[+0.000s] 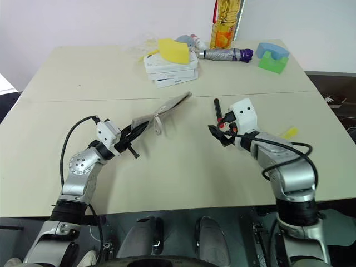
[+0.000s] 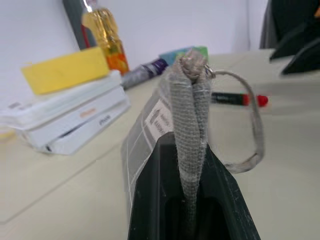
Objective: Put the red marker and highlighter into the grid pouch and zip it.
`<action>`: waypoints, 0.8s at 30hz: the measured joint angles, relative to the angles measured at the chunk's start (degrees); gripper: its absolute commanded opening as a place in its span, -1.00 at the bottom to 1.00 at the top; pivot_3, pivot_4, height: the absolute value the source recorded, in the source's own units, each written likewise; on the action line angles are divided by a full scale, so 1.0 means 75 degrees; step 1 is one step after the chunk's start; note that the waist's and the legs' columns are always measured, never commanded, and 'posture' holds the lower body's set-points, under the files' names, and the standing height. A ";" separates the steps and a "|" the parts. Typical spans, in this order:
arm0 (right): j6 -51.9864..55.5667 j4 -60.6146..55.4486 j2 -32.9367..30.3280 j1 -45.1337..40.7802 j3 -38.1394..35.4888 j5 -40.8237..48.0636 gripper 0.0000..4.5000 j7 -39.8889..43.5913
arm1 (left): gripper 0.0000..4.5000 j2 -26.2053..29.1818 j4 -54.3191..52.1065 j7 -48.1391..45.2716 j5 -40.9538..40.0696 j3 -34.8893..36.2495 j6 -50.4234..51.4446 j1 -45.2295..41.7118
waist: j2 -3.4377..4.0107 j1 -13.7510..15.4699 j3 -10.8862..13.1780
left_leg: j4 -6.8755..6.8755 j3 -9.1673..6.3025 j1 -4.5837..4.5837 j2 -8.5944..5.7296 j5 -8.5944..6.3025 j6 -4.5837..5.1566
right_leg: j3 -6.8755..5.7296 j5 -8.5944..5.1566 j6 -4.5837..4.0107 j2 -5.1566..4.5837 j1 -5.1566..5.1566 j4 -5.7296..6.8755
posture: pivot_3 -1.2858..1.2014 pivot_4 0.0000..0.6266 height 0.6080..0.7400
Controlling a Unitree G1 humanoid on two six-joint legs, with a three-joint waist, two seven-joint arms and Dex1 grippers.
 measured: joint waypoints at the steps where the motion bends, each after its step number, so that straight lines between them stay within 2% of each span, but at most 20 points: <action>1: -0.0051 0.0320 0.0291 -0.0178 -0.0031 -0.0083 0.75 -0.0261 | -1.00 -0.0014 0.0012 -0.0027 -0.0001 -0.0001 -0.0052 -0.0006 | 0.0001 -0.0004 0.0000 | -0.0002 0.0009 0.0000 0.0000 0.0000 0.0000 | 0.0000 0.0000 0.0000 0.0000 -0.0002 0.0001 | 0.03 -0.52 1.00; 8: -0.1368 0.2570 0.1154 -0.0996 0.0101 -0.0958 0.75 -0.1418 | -1.00 -0.0153 0.0021 -0.0007 0.0009 -0.0008 -0.0080 -0.0049 | 0.0001 -0.0016 0.0000 | -0.0004 0.0016 0.0000 -0.0001 0.0000 0.0000 | 0.0000 0.0001 0.0001 0.0000 -0.0003 0.0002 | 0.03 -0.52 1.00; 9: -0.1525 0.2848 0.1242 -0.1087 0.0101 -0.1016 0.65 -0.1510 | -1.00 -0.0167 0.0022 -0.0002 0.0009 -0.0008 -0.0080 -0.0043 | 0.0002 -0.0018 0.0000 | -0.0005 0.0016 0.0000 0.0000 0.0000 0.0000 | 0.0000 0.0001 0.0001 0.0000 -0.0003 0.0002 | 0.03 -0.52 1.00; 11: -0.1773 0.3280 0.1389 -0.1227 0.0069 -0.1093 0.38 -0.1650 | -1.00 -0.0195 0.0021 0.0001 0.0013 -0.0015 -0.0083 -0.0040 | 0.0002 -0.0020 0.0000 | -0.0007 0.0017 0.0000 0.0000 0.0000 0.0000 | 0.0000 0.0001 0.0001 0.0000 -0.0004 0.0002 | 0.03 -0.52 1.00; 16: -0.2132 0.3566 0.1420 -0.1256 0.0075 -0.1191 -0.81 -0.1663 | -1.00 -0.0203 0.0022 -0.0058 0.0003 -0.0013 -0.0059 0.0013 | 0.0003 -0.0021 0.0001 | -0.0009 0.0017 -0.0001 0.0001 0.0000 0.0001 | 0.0000 0.0001 0.0002 -0.0001 -0.0004 0.0002 | 0.03 -0.52 1.00; 19: -0.2172 0.3380 0.1373 -0.1120 0.0101 -0.1263 -0.84 -0.1620 | -1.00 -0.0201 0.0022 -0.0159 -0.0003 -0.0019 -0.0018 0.0038 | 0.0003 -0.0021 0.0001 | -0.0009 0.0016 0.0000 0.0001 0.0000 0.0000 | 0.0000 0.0001 0.0002 -0.0001 -0.0004 0.0003 | 0.03 -0.52 1.00; 24: -0.2212 0.1929 0.0216 -0.0220 0.0746 -0.1591 -0.84 -0.0814 | -1.00 -0.0176 0.0269 -0.0334 -0.0158 -0.0027 0.0161 -0.0011 | 0.0003 -0.0003 0.0001 | -0.0009 0.0015 -0.0002 -0.0001 0.0000 0.0001 | 0.0001 0.0000 0.0003 -0.0004 -0.0004 -0.0001 | 0.03 -0.52 1.00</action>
